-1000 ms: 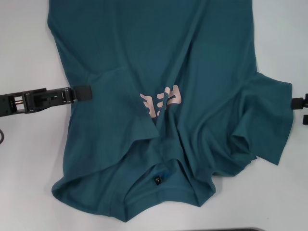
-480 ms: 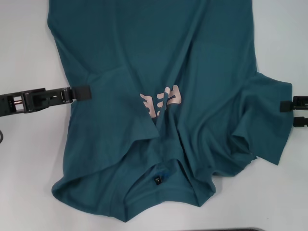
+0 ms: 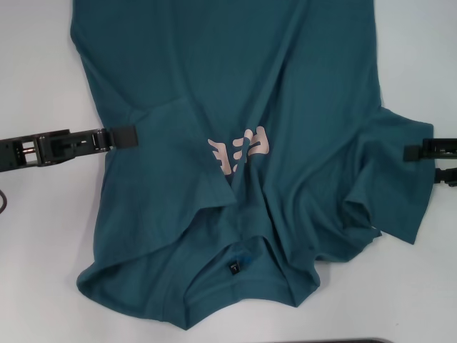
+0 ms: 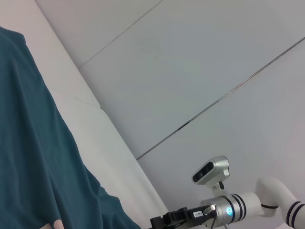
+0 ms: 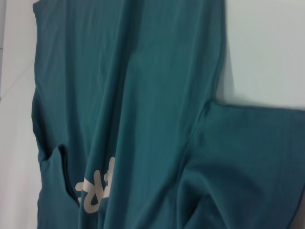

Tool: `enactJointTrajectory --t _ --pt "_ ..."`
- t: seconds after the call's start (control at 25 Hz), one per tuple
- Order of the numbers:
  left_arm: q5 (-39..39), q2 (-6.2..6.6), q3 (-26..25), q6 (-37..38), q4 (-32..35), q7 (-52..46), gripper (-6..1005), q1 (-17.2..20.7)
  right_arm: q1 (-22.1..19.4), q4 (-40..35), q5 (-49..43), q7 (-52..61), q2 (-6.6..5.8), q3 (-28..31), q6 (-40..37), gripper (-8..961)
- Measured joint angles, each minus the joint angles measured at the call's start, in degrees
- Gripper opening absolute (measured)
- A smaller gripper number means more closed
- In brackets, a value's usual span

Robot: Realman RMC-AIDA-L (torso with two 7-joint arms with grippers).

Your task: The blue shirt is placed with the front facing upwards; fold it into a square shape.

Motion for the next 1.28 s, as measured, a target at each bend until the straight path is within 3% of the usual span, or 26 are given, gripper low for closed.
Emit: enactJointTrajectory --t 0.6,1.04,1.28 --pt "-0.2 -0.08 0.0 0.0 0.0 -0.6 839 -0.1 0.9 -0.8 0.6 -2.4 1.00 0.5 -0.8 919" --pt "-1.1 0.10 0.0 0.3 0.0 -0.9 838 -0.2 0.9 -1.7 0.2 -1.7 0.42 0.3 -1.5 715" --pt "-1.1 0.17 0.0 0.4 0.0 -1.0 839 -0.1 0.9 -1.7 0.0 -1.6 0.24 0.3 -1.2 474"
